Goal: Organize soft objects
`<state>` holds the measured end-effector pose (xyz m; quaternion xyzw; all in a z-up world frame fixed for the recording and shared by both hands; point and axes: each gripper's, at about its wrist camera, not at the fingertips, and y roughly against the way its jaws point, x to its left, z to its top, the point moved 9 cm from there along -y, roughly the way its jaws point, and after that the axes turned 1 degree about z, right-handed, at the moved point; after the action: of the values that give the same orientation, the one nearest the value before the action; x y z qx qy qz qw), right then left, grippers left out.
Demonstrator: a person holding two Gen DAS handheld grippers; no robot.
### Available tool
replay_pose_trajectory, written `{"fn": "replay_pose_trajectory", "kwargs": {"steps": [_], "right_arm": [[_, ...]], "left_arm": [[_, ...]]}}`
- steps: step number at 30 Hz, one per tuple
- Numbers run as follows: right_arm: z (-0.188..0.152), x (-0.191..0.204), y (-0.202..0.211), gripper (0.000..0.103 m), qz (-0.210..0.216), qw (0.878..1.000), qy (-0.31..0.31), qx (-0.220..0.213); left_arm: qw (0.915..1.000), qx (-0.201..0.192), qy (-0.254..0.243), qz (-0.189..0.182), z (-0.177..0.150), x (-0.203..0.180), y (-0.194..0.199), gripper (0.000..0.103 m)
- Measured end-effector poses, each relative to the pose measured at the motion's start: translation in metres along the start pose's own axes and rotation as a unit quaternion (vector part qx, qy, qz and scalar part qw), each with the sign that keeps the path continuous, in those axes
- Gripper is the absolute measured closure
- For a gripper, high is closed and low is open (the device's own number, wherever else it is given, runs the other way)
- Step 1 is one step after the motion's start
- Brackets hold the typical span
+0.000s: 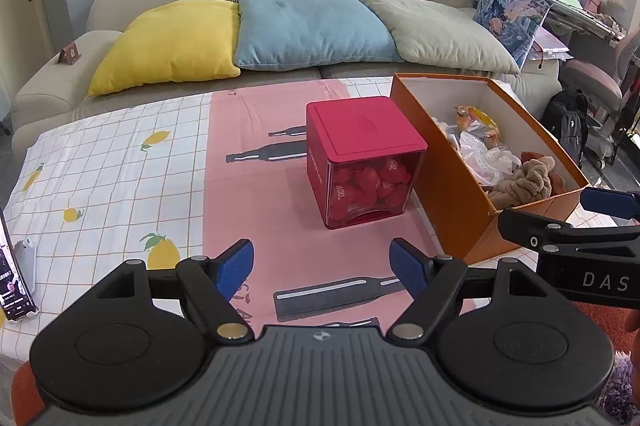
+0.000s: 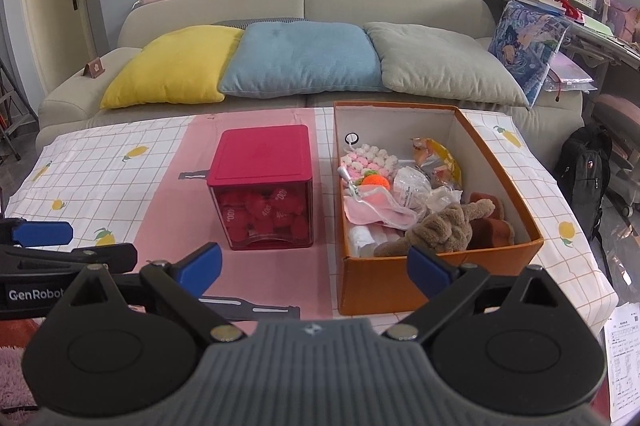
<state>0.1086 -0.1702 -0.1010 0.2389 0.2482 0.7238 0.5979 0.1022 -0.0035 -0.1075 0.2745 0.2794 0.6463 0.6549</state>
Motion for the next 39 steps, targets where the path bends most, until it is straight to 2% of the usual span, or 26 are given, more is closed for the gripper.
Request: {"fn": "replay_pose_trajectory", "kwargs": {"steps": [39], "right_arm": [[-0.0010,0.0007,-0.0014,0.006,0.000,1.000,0.001,0.000]], "left_arm": [[0.9999,-0.006,0.000,-0.014,0.0001,-0.0056,0.0038,0.012]]}}
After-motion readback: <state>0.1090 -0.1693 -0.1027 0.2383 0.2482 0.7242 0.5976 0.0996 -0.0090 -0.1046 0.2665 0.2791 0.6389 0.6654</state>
